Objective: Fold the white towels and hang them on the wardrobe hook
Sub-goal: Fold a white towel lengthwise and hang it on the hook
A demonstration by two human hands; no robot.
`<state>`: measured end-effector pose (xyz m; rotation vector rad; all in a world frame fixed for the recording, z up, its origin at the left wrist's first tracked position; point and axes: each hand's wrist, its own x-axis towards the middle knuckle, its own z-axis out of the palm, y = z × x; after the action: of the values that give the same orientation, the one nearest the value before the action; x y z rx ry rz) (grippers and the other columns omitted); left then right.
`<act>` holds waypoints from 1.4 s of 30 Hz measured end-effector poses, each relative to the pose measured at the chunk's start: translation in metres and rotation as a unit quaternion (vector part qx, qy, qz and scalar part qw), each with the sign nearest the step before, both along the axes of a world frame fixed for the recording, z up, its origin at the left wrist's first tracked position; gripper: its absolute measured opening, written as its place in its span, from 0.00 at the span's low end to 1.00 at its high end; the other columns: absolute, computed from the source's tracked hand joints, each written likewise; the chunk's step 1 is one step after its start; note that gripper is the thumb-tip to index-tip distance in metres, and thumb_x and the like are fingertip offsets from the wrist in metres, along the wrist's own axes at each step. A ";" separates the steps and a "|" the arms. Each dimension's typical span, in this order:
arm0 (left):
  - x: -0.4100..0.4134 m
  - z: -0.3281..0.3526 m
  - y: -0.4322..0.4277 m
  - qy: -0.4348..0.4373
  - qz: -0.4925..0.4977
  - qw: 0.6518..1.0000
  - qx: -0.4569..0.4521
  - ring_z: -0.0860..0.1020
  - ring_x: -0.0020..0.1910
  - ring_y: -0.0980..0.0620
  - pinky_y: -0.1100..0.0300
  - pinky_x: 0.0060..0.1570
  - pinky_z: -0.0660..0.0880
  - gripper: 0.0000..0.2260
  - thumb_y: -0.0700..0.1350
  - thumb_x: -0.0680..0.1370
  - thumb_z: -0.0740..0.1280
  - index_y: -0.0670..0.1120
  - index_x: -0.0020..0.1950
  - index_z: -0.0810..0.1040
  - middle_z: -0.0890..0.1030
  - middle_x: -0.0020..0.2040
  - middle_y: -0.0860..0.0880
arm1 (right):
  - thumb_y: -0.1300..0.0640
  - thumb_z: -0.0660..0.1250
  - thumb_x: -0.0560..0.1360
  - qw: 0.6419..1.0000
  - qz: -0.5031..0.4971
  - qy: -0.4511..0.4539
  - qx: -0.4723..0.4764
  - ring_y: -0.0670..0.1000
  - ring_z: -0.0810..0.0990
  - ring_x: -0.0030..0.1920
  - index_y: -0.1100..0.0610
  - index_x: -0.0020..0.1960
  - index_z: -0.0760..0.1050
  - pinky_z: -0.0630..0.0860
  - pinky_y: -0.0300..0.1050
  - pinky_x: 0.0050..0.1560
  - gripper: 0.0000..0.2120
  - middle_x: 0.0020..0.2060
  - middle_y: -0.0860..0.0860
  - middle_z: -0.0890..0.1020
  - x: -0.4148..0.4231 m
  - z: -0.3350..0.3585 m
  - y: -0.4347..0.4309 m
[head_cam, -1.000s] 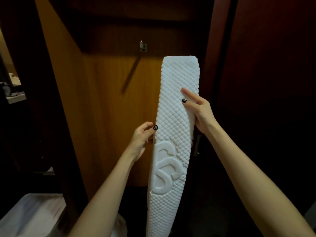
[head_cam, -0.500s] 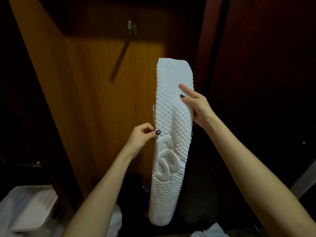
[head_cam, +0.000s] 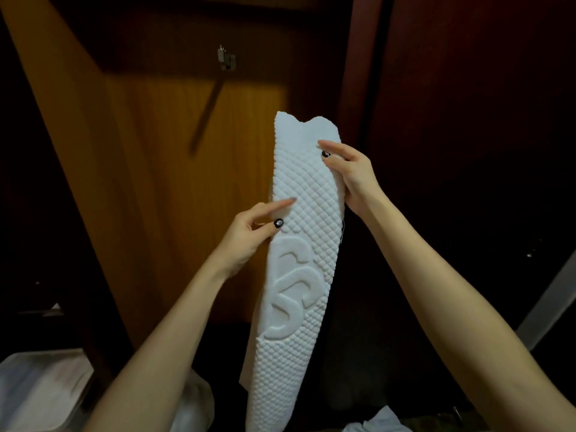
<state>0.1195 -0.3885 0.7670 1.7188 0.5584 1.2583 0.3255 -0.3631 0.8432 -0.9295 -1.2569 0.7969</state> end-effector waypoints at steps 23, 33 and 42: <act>0.012 0.000 0.018 -0.064 0.023 0.995 -0.070 0.82 0.52 0.51 0.59 0.43 0.79 0.29 0.39 0.77 0.67 0.58 0.71 0.56 0.78 0.59 0.44 | 0.68 0.65 0.76 0.994 0.013 0.090 -0.060 0.52 0.83 0.41 0.56 0.53 0.78 0.81 0.46 0.37 0.10 0.48 0.57 0.81 -0.013 -0.062 -0.055; 0.032 -0.051 0.014 -0.055 0.053 0.996 -0.048 0.79 0.57 0.47 0.48 0.52 0.79 0.27 0.40 0.70 0.75 0.63 0.59 0.68 0.76 0.60 0.45 | 0.68 0.62 0.77 0.994 0.019 0.096 -0.054 0.50 0.84 0.43 0.55 0.56 0.77 0.82 0.44 0.39 0.12 0.50 0.52 0.81 0.016 -0.029 -0.044; 0.037 -0.041 0.006 -0.088 0.015 0.995 -0.037 0.77 0.38 0.61 0.68 0.39 0.73 0.05 0.45 0.76 0.65 0.45 0.43 0.78 0.80 0.38 0.57 | 0.67 0.62 0.78 0.996 0.002 0.078 -0.034 0.49 0.84 0.43 0.53 0.57 0.78 0.81 0.43 0.40 0.14 0.51 0.51 0.81 0.026 -0.009 -0.038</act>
<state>0.1560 -0.3822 0.7260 1.5261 0.5198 1.3780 0.3519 -0.4012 0.8341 -0.9009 -1.1019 0.9033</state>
